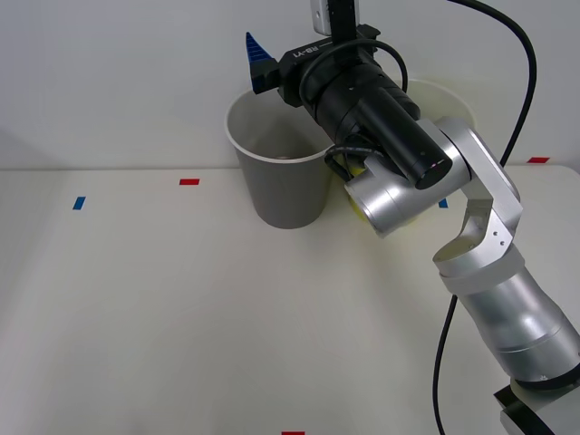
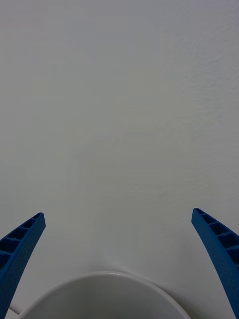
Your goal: Put cans in the gray bin and PET bottles in the light green bin.
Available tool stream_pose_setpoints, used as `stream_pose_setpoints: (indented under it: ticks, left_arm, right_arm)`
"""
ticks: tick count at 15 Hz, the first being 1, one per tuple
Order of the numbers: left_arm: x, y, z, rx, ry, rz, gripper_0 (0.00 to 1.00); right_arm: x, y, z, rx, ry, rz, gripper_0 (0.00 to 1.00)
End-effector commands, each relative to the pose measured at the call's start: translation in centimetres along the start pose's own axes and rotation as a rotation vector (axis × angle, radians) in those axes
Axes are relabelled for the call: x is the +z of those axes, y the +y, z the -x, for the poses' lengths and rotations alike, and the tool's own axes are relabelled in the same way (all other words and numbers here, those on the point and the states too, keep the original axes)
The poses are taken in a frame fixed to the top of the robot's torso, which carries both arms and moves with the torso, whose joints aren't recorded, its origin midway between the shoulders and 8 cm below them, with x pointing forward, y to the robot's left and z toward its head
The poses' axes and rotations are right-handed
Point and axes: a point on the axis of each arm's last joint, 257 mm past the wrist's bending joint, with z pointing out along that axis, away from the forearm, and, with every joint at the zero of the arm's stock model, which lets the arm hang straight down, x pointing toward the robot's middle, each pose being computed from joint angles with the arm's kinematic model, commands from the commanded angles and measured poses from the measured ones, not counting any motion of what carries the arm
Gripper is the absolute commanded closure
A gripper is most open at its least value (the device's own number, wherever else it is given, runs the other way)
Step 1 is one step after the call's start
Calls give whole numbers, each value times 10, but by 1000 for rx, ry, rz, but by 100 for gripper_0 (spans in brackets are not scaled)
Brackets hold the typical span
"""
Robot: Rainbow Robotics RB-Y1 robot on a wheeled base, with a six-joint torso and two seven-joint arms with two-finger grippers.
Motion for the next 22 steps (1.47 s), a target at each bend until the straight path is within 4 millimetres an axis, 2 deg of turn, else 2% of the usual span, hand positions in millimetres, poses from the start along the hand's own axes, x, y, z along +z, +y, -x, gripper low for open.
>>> stream_pose_setpoints:
  ticks: [1, 3, 4, 6, 11, 13, 17, 19, 22]
  left_arm:
    - [0, 0, 0, 0, 0, 0, 0]
    - [0, 0, 0, 0, 0, 0, 0]
    - [0, 0, 0, 0, 0, 0, 0]
    - [0, 0, 0, 0, 0, 0, 0]
    - [0, 0, 0, 0, 0, 0, 0]
    - [0, 0, 0, 0, 0, 0, 0]
    - [0, 0, 0, 0, 0, 0, 0]
    - [0, 0, 0, 0, 0, 0, 0]
    - [0, 0, 0, 0, 0, 0, 0]
  right_arm:
    - [0, 2, -1, -7, 1, 2, 0]
    - [-2, -2, -2, -12, 4, -3, 0]
    - [-10, -8, -7, -10, 7, -10, 0]
    - [-27, -14, -1, 12, -14, -28, 0]
    - [-76, -31, 3, 63, -48, -83, 0]
    - [-104, -39, 1, 57, -50, -116, 0]
    - [-154, -50, -17, 37, -10, -168, 0]
    - [-170, -53, -23, 13, -16, -178, 0]
    - [-197, -64, -46, -38, 4, -197, 0]
